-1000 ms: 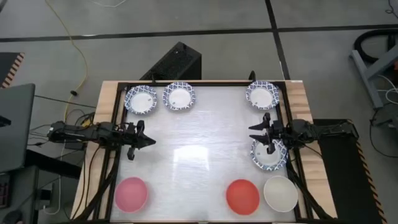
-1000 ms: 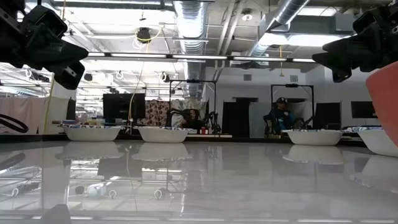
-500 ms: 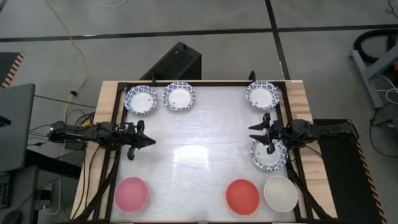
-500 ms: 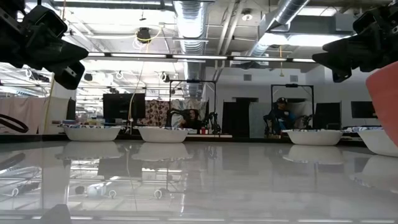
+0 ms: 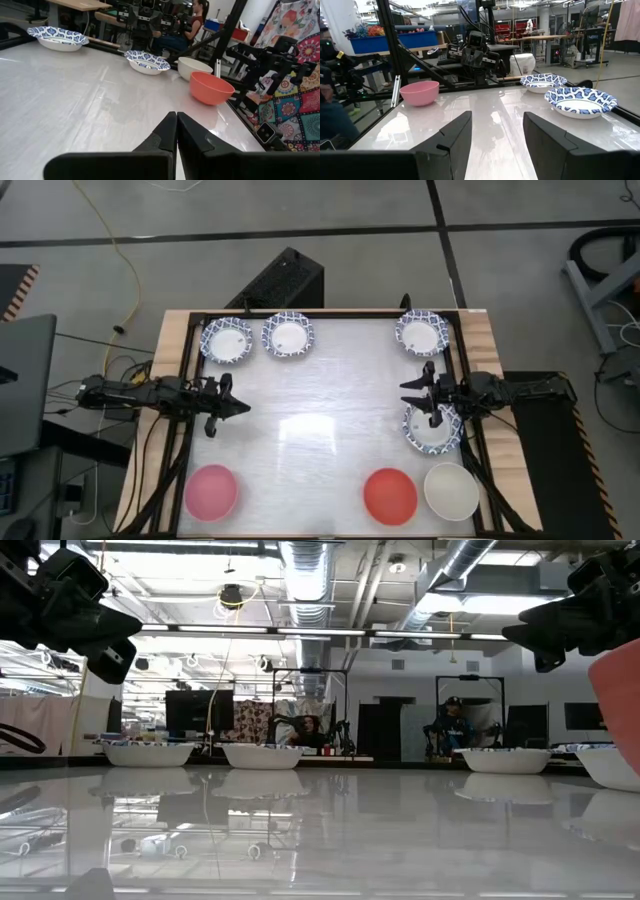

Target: Nest bowls inside each other

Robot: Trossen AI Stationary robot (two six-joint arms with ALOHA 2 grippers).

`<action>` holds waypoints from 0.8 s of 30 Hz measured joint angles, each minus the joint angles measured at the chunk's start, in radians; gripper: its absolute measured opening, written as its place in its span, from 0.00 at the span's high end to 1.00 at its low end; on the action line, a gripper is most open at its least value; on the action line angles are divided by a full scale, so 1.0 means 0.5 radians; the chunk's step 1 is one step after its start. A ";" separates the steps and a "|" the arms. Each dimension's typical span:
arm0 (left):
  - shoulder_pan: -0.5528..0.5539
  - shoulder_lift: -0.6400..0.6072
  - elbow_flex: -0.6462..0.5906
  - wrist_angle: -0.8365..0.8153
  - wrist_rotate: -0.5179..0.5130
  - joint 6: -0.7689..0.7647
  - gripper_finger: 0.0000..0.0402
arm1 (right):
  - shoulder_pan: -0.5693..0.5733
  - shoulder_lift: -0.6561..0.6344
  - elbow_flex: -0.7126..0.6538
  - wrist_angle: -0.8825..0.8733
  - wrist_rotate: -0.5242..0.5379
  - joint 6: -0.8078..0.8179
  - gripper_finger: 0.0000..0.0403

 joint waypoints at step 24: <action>0.000 0.000 0.000 0.018 -0.101 -0.436 1.00 | 0.000 0.000 0.000 -0.001 0.000 0.000 0.51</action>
